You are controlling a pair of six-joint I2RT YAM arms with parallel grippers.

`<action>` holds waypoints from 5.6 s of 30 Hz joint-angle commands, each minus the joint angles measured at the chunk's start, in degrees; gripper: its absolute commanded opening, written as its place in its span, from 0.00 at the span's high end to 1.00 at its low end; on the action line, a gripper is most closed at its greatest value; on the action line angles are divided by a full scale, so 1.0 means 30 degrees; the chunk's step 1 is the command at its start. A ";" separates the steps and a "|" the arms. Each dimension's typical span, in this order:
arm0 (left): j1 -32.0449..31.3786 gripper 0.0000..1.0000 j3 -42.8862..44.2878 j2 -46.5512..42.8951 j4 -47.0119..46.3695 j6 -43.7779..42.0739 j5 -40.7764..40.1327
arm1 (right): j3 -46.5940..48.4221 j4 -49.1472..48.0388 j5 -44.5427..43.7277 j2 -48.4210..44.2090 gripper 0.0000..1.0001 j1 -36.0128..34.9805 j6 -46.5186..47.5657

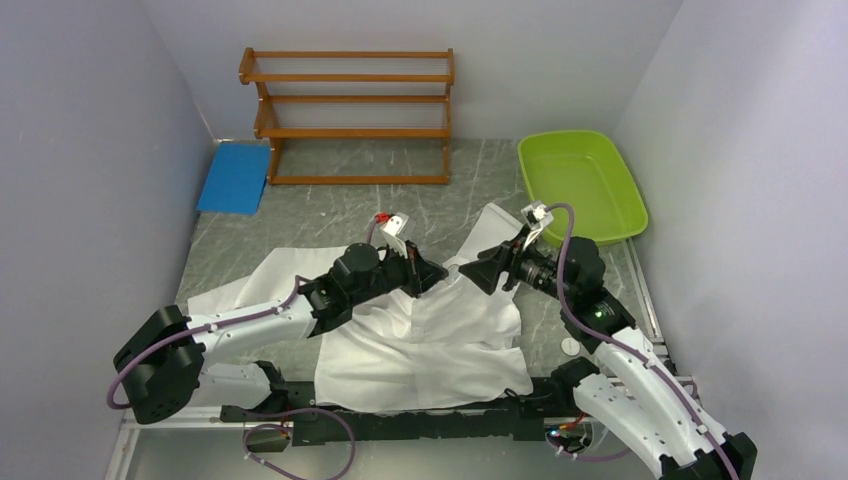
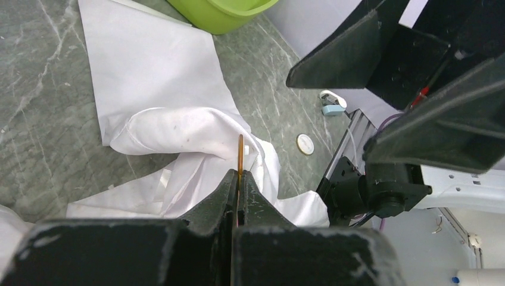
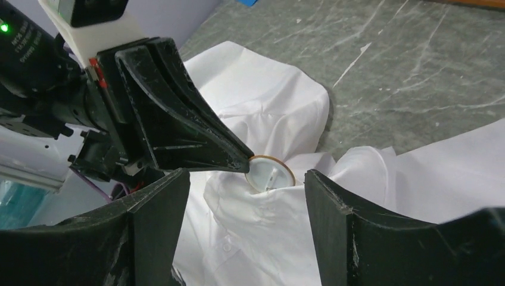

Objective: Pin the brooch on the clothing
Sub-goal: Pin the brooch to the clothes.

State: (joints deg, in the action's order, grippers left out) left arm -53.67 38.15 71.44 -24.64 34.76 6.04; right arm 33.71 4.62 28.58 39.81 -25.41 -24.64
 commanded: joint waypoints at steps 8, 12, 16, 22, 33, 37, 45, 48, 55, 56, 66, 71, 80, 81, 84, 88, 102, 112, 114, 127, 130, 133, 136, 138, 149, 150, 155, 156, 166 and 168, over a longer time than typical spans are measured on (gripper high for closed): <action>0.0081 0.97 -0.1021 -0.0860 -0.3549 0.0117 0.0692 | -0.0949 -0.6165 0.4165 0.2116 0.44 0.2002 -0.0812; 0.0104 0.97 -0.1035 -0.0906 -0.3799 0.0103 0.0910 | -0.2298 -0.9671 0.6890 0.3207 0.47 0.2992 -0.1687; 0.0098 0.97 -0.0944 -0.0903 -0.3841 0.0102 0.1158 | -0.2929 -1.2815 0.8636 0.4175 0.48 0.3224 -0.2294; 0.0079 0.97 -0.0925 -0.1016 -0.3944 0.0186 0.1294 | -0.3412 -1.6043 1.0262 0.5744 0.57 0.3394 -0.2773; 0.0095 0.97 -0.0819 -0.1108 -0.3816 0.0130 0.1325 | -0.3240 -1.6473 1.2150 0.6672 0.58 0.3394 -0.1919; 0.0106 0.97 -0.0866 -0.1139 -0.4011 0.0094 0.1435 | -0.3225 -1.6480 1.2489 0.7057 0.59 0.3386 -0.1600; 0.0101 0.97 -0.0823 -0.1181 -0.3981 0.0028 0.1547 | -0.3213 -1.8362 1.3369 0.8412 0.66 0.3400 -0.2440; 0.0102 0.97 -0.0793 -0.1223 -0.3795 -0.0083 0.1522 | -0.3131 -1.8794 1.3438 0.8651 0.73 0.3390 -0.2770; 0.0120 0.93 -0.0730 -0.1452 -0.2615 -0.0672 0.1093 | -0.2715 -1.8001 1.3415 0.8374 1.00 0.3394 -0.2426; 0.0130 0.86 -0.0756 -0.1525 -0.2426 -0.0819 0.1029 | -0.2548 -1.7301 1.3450 0.8265 1.00 0.3375 -0.1983; 0.1631 0.55 -0.0300 -0.1839 -0.0689 -0.2303 0.4803 | -0.2101 -1.5117 1.3749 0.7355 1.00 0.3370 -0.0869; 0.2265 0.50 0.0305 -0.1099 -0.0413 -0.3394 0.7687 | -0.2068 -1.5599 1.4121 0.7413 1.00 0.3372 -0.1389; 0.2304 0.55 0.1746 0.0876 -0.0864 -0.3527 0.9889 | -0.2025 -1.5433 1.4097 0.7356 1.00 0.3343 -0.1454; 0.2304 0.55 0.1769 0.1037 -0.0972 -0.3443 0.9822 | -0.2012 -1.5443 1.4093 0.7354 1.00 0.3343 -0.1453; 0.2308 0.63 0.1828 0.1409 -0.1069 -0.3503 0.9674 | -0.1967 -1.5445 1.4092 0.7355 1.00 0.3317 -0.1475; 0.2309 0.82 0.1551 0.1376 -0.1508 -0.3601 0.9107 | -0.1941 -1.5503 1.4142 0.7413 1.00 0.3306 -0.1550; 0.2362 0.70 0.1214 0.1200 -0.2477 -0.3280 0.8436 | -0.1908 -1.5446 1.3968 0.7310 1.00 0.3095 -0.1643; 0.2466 0.97 0.0887 0.1117 -0.3531 -0.2984 0.8283 | -0.1565 -1.4790 1.3195 0.7083 0.70 0.2932 -0.1595; 0.2459 0.97 0.0471 0.0863 -0.3887 -0.2744 0.8041 | -0.1438 -1.4204 1.2327 0.6464 0.40 0.2931 -0.1548; 0.2450 0.97 -0.2870 -0.0701 -0.9284 -0.1426 0.7147 | -0.3853 -0.9624 0.3923 -0.1728 0.00 0.3035 -0.0655; 0.2450 0.97 -0.3048 -0.0754 -1.0211 -0.1542 0.7603 | -0.4510 -1.0205 0.5225 -0.2267 0.01 0.3079 -0.0974; 0.2454 0.97 -0.2971 -0.0811 -1.0590 -0.1790 0.8296 | -0.4825 -1.1457 0.7845 -0.1676 0.03 0.3060 -0.1011; 0.2450 0.97 -0.2903 -0.0848 -1.1323 -0.1848 0.8887 | -0.5046 -1.2648 0.9427 -0.0813 0.07 0.3075 -0.1112; 0.2451 0.97 -0.2785 -0.0899 -1.1421 -0.1807 0.9146 | -0.5059 -1.3836 1.0129 -0.0348 0.09 0.3051 -0.1532; 0.2458 0.97 -0.2478 -0.1492 -1.0497 -0.1924 0.9558 | -0.3534 -1.5414 1.1517 0.1783 0.30 0.2809 -0.2107; 0.2466 0.97 -0.2461 -0.1500 -1.0452 -0.1895 0.9583 | -0.3467 -1.5594 1.1448 0.1875 0.30 0.2705 -0.2180; 0.2458 0.97 -0.2360 -0.1343 -1.0465 -0.1716 0.9675 | -0.2857 -1.6011 1.1319 0.2775 0.47 0.1556 -0.2146; 0.2451 0.97 -0.2355 -0.1291 -1.0450 -0.1715 0.9690 | -0.2679 -1.5834 1.1317 0.3006 0.51 0.1241 -0.1881; 0.2451 0.97 -0.2515 -0.1483 -1.0141 -0.1848 0.9500 | -0.1769 -1.3362 1.0717 0.3565 0.80 -0.0203 0.0190; 0.2450 0.97 -0.2601 -0.1490 -1.0319 -0.1807 0.9456 | -0.1721 -1.2992 1.0774 0.3450 0.67 -0.0231 0.0423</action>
State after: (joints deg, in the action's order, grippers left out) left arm -46.41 28.99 68.40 -52.58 29.41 34.61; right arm 25.80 -35.51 60.38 51.00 -25.34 -26.52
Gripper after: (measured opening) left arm 0.048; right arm 0.222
